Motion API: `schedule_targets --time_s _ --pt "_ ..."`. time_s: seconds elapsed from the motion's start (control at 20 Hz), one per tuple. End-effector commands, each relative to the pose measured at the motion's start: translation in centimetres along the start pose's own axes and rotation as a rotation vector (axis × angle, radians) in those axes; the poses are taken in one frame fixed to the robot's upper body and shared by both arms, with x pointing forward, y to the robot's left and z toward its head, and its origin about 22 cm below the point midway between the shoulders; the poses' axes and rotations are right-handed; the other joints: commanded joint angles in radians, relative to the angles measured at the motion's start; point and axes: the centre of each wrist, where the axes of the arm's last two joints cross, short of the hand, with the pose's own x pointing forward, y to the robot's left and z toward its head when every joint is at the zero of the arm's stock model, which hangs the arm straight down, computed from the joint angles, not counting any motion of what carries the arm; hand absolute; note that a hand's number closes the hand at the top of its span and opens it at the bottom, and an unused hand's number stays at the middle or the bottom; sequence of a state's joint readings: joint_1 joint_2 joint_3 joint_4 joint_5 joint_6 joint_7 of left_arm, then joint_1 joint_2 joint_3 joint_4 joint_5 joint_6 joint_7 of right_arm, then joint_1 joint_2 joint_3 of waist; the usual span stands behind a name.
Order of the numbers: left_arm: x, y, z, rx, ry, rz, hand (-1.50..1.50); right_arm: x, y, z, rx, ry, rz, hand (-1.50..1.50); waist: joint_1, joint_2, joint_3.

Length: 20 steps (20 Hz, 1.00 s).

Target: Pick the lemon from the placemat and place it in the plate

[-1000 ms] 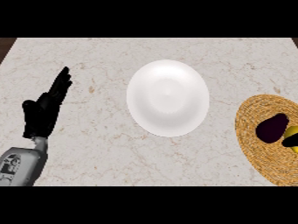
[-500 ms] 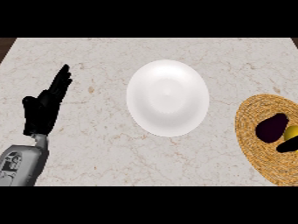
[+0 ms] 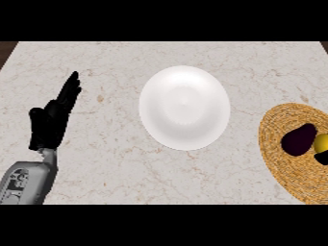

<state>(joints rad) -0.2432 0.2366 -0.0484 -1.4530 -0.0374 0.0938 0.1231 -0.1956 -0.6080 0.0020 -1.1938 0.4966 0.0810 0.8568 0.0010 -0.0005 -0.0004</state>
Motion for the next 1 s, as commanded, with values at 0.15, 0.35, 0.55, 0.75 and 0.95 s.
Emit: schedule_targets --time_s 0.15,0.35,0.55,0.75,0.95 --pt "-0.1 0.3 0.9 -0.017 0.009 0.001 0.00 -2.5 2.0 -1.1 -0.064 -0.017 0.007 1.50 0.000 0.000 0.001" --pt "-0.9 0.5 0.9 0.009 0.013 0.022 0.00 -0.7 2.8 2.1 -0.155 -0.111 -0.039 1.50 -0.005 -0.002 0.000" --pt "-1.1 1.0 0.6 0.016 0.020 0.004 0.00 0.7 5.3 9.1 -0.126 -0.355 0.050 1.50 -0.021 -0.010 -0.002" --pt "-1.4 0.3 1.4 0.028 0.025 0.010 0.00 -1.4 3.8 12.5 -0.298 -0.520 0.012 1.50 -0.031 -0.013 -0.002" --pt "-0.4 -0.3 -0.3 0.029 0.010 0.008 0.00 -0.1 3.0 16.0 -0.493 -0.679 -0.129 1.50 -0.032 -0.007 -0.001"
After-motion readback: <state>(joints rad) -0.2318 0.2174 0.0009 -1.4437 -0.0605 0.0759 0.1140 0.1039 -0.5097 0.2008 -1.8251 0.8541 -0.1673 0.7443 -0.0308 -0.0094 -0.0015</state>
